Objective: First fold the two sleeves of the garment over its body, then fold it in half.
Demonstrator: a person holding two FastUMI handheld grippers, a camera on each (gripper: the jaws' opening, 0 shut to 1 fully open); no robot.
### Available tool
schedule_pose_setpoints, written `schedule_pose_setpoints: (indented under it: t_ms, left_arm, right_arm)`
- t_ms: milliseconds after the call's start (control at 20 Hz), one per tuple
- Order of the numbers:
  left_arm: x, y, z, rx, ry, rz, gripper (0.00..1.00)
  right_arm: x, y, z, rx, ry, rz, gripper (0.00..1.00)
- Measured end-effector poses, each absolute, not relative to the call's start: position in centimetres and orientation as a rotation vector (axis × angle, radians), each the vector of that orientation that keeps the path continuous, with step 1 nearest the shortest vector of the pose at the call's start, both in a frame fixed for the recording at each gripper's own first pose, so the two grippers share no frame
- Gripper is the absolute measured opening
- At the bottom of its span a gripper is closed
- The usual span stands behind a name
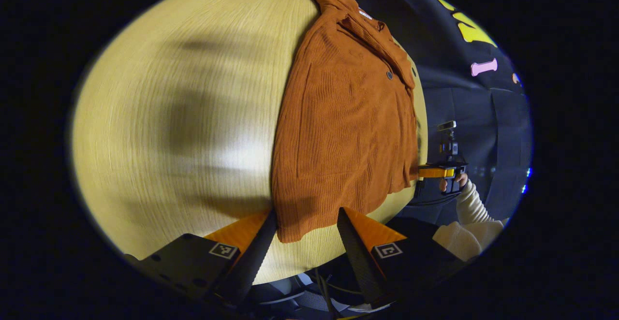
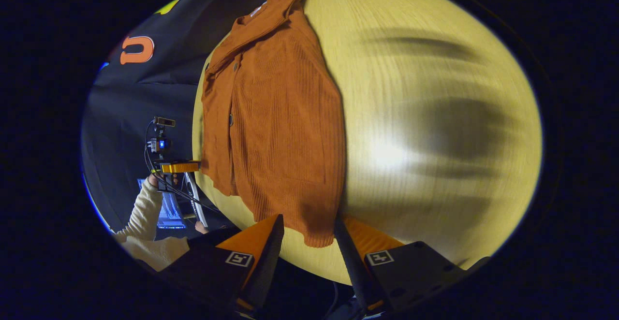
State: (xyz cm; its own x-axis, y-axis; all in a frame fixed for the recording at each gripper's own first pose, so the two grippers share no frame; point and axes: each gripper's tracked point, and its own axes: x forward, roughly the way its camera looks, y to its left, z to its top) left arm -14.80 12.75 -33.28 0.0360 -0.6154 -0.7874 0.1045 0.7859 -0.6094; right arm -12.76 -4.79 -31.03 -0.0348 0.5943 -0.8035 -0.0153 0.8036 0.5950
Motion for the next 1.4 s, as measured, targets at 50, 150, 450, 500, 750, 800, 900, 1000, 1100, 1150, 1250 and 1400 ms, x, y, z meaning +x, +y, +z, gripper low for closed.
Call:
schedule_pose_setpoints:
  t_ms: [50,150,450,500,750,800,900,1000,1100,1150,1250,1400]
  left_arm:
    - [-15.2,12.8,-33.6,-0.402,1.449,-0.577,0.87]
    - [-15.7,13.1,-34.4,-0.318,1.474,-0.565,0.77]
    - [-15.0,13.5,-34.3,-0.336,1.508,-0.489,0.47]
    - [-15.1,13.7,-34.2,-0.337,1.518,-0.485,0.31]
    - [-15.1,13.7,-34.2,-0.333,1.545,-0.394,0.17]
    - [-15.0,13.5,-34.2,-0.341,1.555,-0.355,0.15]
    - [-15.0,13.3,-34.4,-0.302,1.548,-0.32,0.13]
    - [-14.7,13.0,-34.8,-0.267,1.518,-0.281,0.12]
    - [-14.5,13.1,-35.1,-0.253,1.496,-0.249,0.12]
    - [-14.5,13.0,-35.1,-0.273,1.496,-0.22,0.12]
    - [-14.2,13.1,-34.9,-0.281,1.498,-0.204,0.12]
    - [-14.3,13.3,-34.1,-0.319,1.518,-0.147,0.06]
  right_arm:
    - [-12.4,-4.5,-31.4,0.498,1.547,0.507,0.7]
    - [-12.3,-3.9,-31.6,0.556,1.553,0.489,0.55]
    - [-12.9,-3.4,-32.1,0.543,1.557,0.478,0.36]
    - [-12.9,-3.3,-32.0,0.548,1.564,0.482,0.23]
    - [-12.7,-3.0,-32.4,0.561,1.569,0.452,0.1]
    - [-12.6,-3.0,-32.4,0.548,1.565,0.453,0.11]
    - [-12.6,-3.1,-32.5,0.5,1.548,0.458,0.11]
    - [-12.6,-3.0,-32.5,0.45,1.519,0.47,0.05]
    - [-12.5,-2.9,-32.3,0.418,1.501,0.475,0.05]
    - [-12.4,-2.9,-32.5,0.419,1.503,0.464,0.05]
    - [-12.5,-2.9,-32.4,0.402,1.505,0.46,0.05]
    - [-12.4,-3.2,-32.1,0.3,1.469,0.458,0.05]
